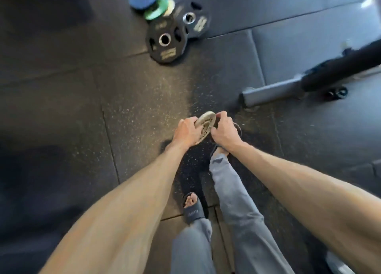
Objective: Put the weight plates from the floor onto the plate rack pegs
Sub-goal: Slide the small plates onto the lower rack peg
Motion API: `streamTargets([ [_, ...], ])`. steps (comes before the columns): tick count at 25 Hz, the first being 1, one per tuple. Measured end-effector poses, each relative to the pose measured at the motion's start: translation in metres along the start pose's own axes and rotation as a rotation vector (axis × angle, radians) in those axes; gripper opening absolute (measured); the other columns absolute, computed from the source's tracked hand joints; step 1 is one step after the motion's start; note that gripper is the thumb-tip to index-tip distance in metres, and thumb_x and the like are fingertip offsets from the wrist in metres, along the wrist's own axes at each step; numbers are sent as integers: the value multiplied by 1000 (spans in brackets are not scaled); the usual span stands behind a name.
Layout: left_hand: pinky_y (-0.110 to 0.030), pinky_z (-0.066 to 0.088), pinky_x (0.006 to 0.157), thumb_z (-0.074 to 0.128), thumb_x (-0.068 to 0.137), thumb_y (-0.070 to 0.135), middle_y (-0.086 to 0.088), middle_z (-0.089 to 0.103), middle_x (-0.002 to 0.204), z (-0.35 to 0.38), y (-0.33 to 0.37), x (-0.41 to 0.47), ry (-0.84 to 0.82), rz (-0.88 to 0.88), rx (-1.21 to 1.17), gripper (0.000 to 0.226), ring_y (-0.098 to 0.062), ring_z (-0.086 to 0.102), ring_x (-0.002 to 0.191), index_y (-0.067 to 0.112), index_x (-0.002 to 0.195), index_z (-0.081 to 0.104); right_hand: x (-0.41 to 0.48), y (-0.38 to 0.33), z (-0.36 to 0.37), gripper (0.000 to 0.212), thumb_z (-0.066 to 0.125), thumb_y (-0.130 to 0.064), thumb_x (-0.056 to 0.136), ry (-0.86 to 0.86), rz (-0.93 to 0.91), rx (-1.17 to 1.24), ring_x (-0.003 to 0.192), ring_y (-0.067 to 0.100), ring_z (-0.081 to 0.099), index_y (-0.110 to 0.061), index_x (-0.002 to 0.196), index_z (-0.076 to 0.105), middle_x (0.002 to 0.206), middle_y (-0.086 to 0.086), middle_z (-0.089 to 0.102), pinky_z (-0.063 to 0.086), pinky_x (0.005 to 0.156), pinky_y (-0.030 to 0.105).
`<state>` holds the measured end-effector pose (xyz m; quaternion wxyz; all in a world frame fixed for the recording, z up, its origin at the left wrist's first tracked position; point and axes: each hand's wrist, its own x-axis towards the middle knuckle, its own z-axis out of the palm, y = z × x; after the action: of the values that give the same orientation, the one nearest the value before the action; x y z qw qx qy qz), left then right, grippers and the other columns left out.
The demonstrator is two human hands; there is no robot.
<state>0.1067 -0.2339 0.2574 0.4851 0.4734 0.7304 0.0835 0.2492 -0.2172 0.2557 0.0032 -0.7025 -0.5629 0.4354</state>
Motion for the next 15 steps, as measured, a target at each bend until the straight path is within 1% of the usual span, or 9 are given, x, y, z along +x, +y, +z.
streamTargets([
  [2, -32, 40, 69, 61, 92, 23, -19, 69, 91, -9, 64, -40, -41, 160, 38, 14, -34, 62, 88, 14, 82, 65, -53, 13, -53, 45, 54, -11, 92, 110, 25, 145, 108, 35, 57, -15, 134, 38, 122, 17, 57, 44, 96, 42],
  [3, -32, 40, 72, 62, 93, 22, -20, 69, 92, -8, 95, -58, -66, 234, 61, 15, -35, 61, 90, 10, 88, 69, -78, 24, -79, 46, 55, -11, 91, 142, 58, 239, 101, 31, 60, -18, 134, 38, 116, 13, 61, 46, 94, 43],
  [4, -34, 43, 76, 63, 93, 22, -19, 68, 95, -3, 130, -77, -108, 310, 99, 16, -36, 60, 92, 9, 93, 72, -105, 38, -107, 44, 58, -12, 92, 172, 115, 370, 94, 27, 62, -22, 130, 39, 109, 11, 65, 49, 91, 45],
  [6, -36, 45, 81, 62, 92, 18, -18, 67, 95, 13, 193, -111, -198, 433, 178, 15, -33, 59, 92, 8, 96, 73, -155, 70, -154, 28, 60, -15, 95, 217, 230, 662, 83, 25, 67, -22, 118, 44, 102, 16, 69, 55, 80, 49],
  [8, -35, 45, 74, 60, 92, 15, -16, 67, 87, 39, 257, -146, -320, 513, 226, 14, -26, 59, 81, 7, 87, 71, -202, 104, -196, 14, 56, -19, 100, 291, 351, 894, 71, 24, 67, -16, 110, 47, 99, 21, 68, 57, 68, 44],
  [10, -37, 46, 66, 58, 95, 19, -17, 67, 80, 75, 320, -182, -440, 563, 260, 23, -18, 54, 71, 2, 82, 67, -247, 135, -238, 18, 52, -27, 102, 367, 441, 1128, 65, 23, 69, -12, 112, 49, 94, 17, 66, 58, 70, 44],
  [12, -34, 40, 61, 58, 96, 24, -13, 61, 72, 113, 376, -214, -522, 628, 295, 30, -15, 48, 66, -2, 83, 66, -281, 164, -272, 25, 50, -32, 103, 457, 479, 1337, 67, 29, 71, -10, 114, 49, 92, 17, 67, 59, 72, 50],
  [14, -30, 35, 58, 58, 97, 30, -3, 54, 66, 153, 431, -247, -596, 683, 323, 35, -13, 44, 62, 0, 78, 65, -312, 194, -305, 26, 48, -32, 103, 581, 493, 1511, 81, 40, 71, -8, 113, 52, 100, 22, 67, 60, 72, 55],
  [15, -29, 34, 56, 58, 97, 31, 1, 52, 64, 171, 456, -262, -631, 700, 346, 37, -12, 42, 59, 5, 72, 63, -323, 208, -321, 25, 47, -31, 104, 636, 494, 1584, 89, 44, 70, -8, 112, 53, 106, 24, 67, 60, 73, 57],
])
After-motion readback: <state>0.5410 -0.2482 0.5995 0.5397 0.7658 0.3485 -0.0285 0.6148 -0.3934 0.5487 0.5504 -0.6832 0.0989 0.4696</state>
